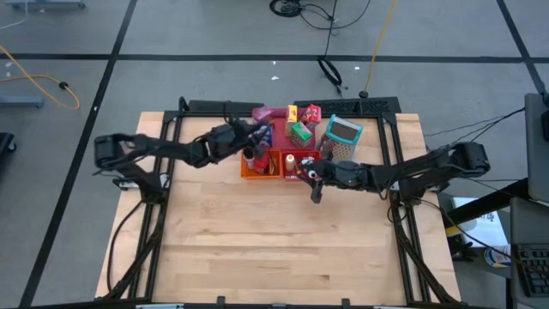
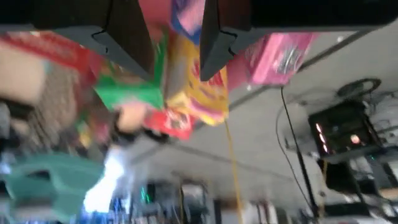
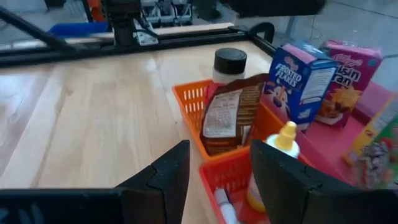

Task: Pick & Place Kitchen Items
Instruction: Return to home position

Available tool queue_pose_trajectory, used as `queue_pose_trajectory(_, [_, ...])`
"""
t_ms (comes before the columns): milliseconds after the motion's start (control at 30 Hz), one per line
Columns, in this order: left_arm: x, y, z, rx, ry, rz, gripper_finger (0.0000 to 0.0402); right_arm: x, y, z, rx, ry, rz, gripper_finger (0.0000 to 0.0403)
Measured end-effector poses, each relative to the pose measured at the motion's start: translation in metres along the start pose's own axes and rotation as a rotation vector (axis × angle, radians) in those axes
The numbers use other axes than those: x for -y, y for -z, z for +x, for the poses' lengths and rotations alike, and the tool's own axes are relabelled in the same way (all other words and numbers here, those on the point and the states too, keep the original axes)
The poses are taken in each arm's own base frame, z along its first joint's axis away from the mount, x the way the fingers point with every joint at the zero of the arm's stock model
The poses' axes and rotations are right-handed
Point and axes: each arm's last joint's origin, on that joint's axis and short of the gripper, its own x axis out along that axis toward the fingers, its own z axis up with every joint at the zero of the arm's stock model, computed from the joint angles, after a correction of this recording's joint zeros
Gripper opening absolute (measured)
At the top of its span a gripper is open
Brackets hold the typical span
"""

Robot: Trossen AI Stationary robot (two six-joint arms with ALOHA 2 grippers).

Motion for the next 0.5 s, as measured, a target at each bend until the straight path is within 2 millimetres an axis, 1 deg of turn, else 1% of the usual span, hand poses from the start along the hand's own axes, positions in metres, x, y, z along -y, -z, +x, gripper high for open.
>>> queue_pose_trajectory(100, [0.009, -0.008, -0.02, -0.093, 0.043, 0.057, 0.0129, 0.002, -0.006, -0.011, -0.013, 0.001, -0.014, 0.016])
queue_pose_trajectory(200, [0.017, -0.009, -0.049, -0.158, 0.105, 0.107, 0.0129, 0.004, -0.012, -0.028, 0.028, -0.008, -0.025, 0.016])
queue_pose_trajectory(300, [0.021, -0.011, -0.083, -0.112, 0.167, 0.103, 0.0129, 0.009, -0.005, -0.048, 0.073, -0.02, -0.026, 0.016])
queue_pose_trajectory(400, [0.021, -0.012, -0.118, -0.044, 0.244, 0.077, 0.0129, 0.014, 0.004, -0.066, 0.146, -0.013, 0.025, 0.016])
queue_pose_trajectory(500, [0.019, -0.003, -0.147, -0.014, 0.32, 0.066, 0.0129, 0.02, 0.014, -0.083, 0.219, -0.033, 0.073, 0.016])
